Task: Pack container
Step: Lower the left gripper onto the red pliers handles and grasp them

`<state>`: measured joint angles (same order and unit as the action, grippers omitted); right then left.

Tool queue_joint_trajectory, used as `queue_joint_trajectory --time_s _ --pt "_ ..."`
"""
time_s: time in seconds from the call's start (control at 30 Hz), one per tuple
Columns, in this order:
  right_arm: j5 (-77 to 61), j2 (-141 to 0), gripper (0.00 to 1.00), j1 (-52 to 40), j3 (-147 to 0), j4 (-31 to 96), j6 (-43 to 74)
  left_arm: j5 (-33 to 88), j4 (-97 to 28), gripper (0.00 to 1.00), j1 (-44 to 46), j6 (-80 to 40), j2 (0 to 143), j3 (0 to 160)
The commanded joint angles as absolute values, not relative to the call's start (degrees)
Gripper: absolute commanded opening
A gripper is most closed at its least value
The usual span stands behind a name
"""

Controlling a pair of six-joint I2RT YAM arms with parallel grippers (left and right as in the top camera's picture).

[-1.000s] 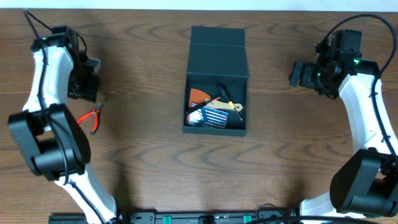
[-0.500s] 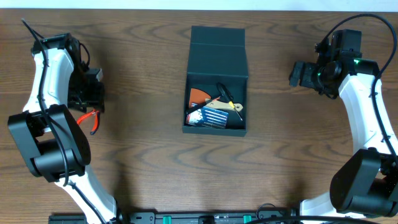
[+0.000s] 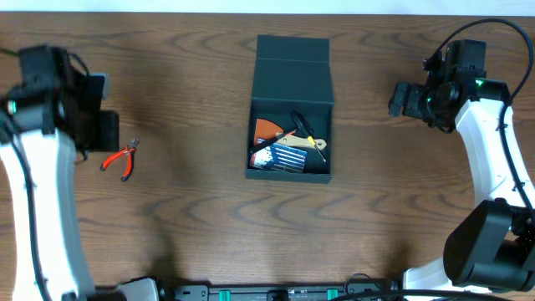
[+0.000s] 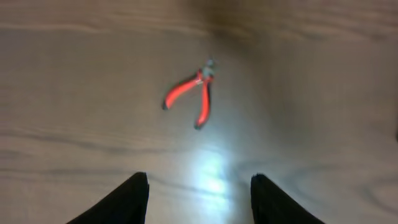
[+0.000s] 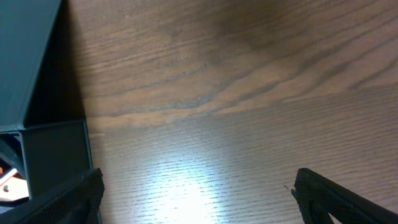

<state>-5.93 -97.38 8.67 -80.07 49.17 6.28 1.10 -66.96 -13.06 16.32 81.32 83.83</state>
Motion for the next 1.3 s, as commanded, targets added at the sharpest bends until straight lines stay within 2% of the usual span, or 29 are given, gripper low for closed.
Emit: queue_joint_trajectory --time_s 0.0,0.23,0.33,0.67,1.03,1.27 --pt "-5.8 -97.6 0.99 8.9 -80.1 49.1 5.7 -0.6 -62.5 0.52 -13.9 15.7 82.3 73.5" --pt "-5.8 -97.6 0.99 8.9 -80.1 49.9 5.7 -0.4 -47.8 0.52 -16.9 17.3 87.4 61.6" --pt "-5.8 -97.6 0.99 8.9 -80.1 50.1 5.7 -0.4 -47.3 0.51 -18.0 22.9 91.2 61.6" --pt "-5.8 -97.6 0.99 8.9 -80.1 50.7 5.7 2.6 -43.1 0.51 -18.8 23.6 105.2 61.6" --pt "-5.8 -97.6 0.99 8.9 -80.1 52.2 5.7 2.7 -40.3 0.50 -18.8 24.0 106.7 61.6" --pt "-5.8 -97.6 0.99 8.9 -80.1 52.3 5.7 6.0 -39.8 0.50 -18.8 28.9 106.7 61.6"
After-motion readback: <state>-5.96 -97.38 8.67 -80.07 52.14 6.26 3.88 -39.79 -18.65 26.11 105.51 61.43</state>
